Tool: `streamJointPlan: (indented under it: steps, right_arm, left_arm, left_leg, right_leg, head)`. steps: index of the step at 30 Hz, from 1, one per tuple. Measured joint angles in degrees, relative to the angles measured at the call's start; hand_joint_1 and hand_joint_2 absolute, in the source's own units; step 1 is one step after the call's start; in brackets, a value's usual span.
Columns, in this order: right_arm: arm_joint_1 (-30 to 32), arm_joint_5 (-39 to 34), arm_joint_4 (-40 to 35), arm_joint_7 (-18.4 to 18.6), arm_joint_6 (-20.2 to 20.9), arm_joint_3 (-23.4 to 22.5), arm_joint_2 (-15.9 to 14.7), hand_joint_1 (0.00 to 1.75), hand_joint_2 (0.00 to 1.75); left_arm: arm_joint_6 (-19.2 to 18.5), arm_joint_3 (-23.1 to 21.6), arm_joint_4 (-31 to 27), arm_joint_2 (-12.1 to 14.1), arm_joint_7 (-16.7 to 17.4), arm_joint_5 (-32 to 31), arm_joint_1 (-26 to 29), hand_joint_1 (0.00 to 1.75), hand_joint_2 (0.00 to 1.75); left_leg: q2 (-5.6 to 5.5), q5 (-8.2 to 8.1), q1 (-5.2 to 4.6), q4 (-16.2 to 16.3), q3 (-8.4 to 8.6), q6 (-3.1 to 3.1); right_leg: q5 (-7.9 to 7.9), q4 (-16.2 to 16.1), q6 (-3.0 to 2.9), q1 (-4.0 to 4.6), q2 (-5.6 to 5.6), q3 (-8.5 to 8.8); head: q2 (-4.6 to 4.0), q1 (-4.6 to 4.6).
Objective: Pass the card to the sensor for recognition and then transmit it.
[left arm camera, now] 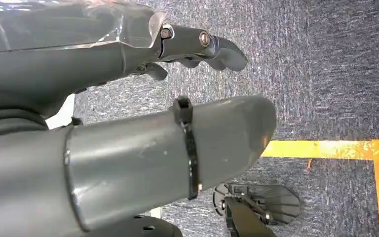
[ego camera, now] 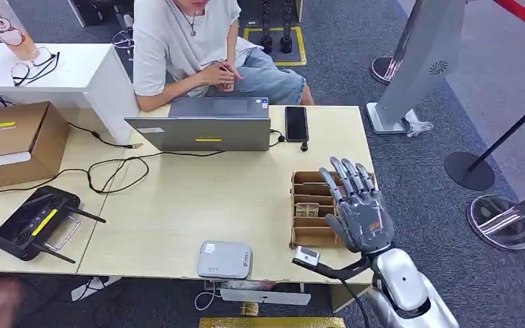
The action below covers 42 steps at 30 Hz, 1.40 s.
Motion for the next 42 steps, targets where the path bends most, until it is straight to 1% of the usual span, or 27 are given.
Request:
streamJointPlan:
  steps: [8, 12, 24, 34, 42]
  right_arm:
    - [1.24, -1.03, -2.16, -0.39, 2.53, -0.59, -3.43, 0.0, 1.75]
    - [1.94, -1.09, -3.32, 0.11, 3.93, -0.92, -4.87, 0.0, 1.75]
    - [4.81, -2.84, -6.23, 2.19, 10.93, -3.15, -9.15, 0.0, 1.75]
    - [7.19, -3.26, -7.78, 4.13, 15.06, -4.94, -10.49, 0.0, 1.75]
    - [9.27, -4.19, -9.2, 5.09, 17.2, -6.45, -10.88, 0.0, 1.75]
  left_arm:
    - [-0.11, 0.04, 0.0, 0.09, -0.09, 0.07, 0.09, 0.0, 0.0]
    - [-0.37, 0.04, 0.0, 0.09, -0.11, 0.07, 0.08, 0.0, 0.0]
    - [-0.46, 0.07, 0.0, 0.09, -0.31, 0.0, 0.1, 0.0, 0.0]
    - [-0.55, 0.04, 0.0, 0.09, -0.28, -0.35, 0.15, 0.0, 0.0]
    - [-0.81, 0.04, 0.0, 0.09, -0.04, -0.7, 0.12, 0.0, 0.0]
  left_leg:
    - [0.0, 0.0, -0.01, 0.0, 0.0, 0.0]
    - [0.0, 0.0, 0.0, 0.0, 0.0, 0.01]
    - [0.0, -0.02, -0.01, 0.0, 0.0, 0.03]
    - [0.0, -0.02, -0.01, 0.0, 0.0, 0.03]
    - [0.0, -0.02, -0.01, 0.0, 0.0, 0.03]
  right_leg:
    - [0.0, -0.01, 0.0, 0.0, 0.0, 0.0]
    - [0.0, -0.01, 0.0, 0.0, 0.0, 0.0]
    - [0.0, -0.01, 0.01, -0.01, 0.0, 0.0]
    - [-0.01, -0.01, 0.01, 0.0, 0.0, 0.0]
    - [-0.01, -0.01, 0.01, -0.01, 0.0, 0.0]
  head:
    - [0.0, 0.0]
    - [0.0, 0.0]
    - [0.0, 0.0]
    - [0.0, -0.02]
    - [0.0, 0.0]
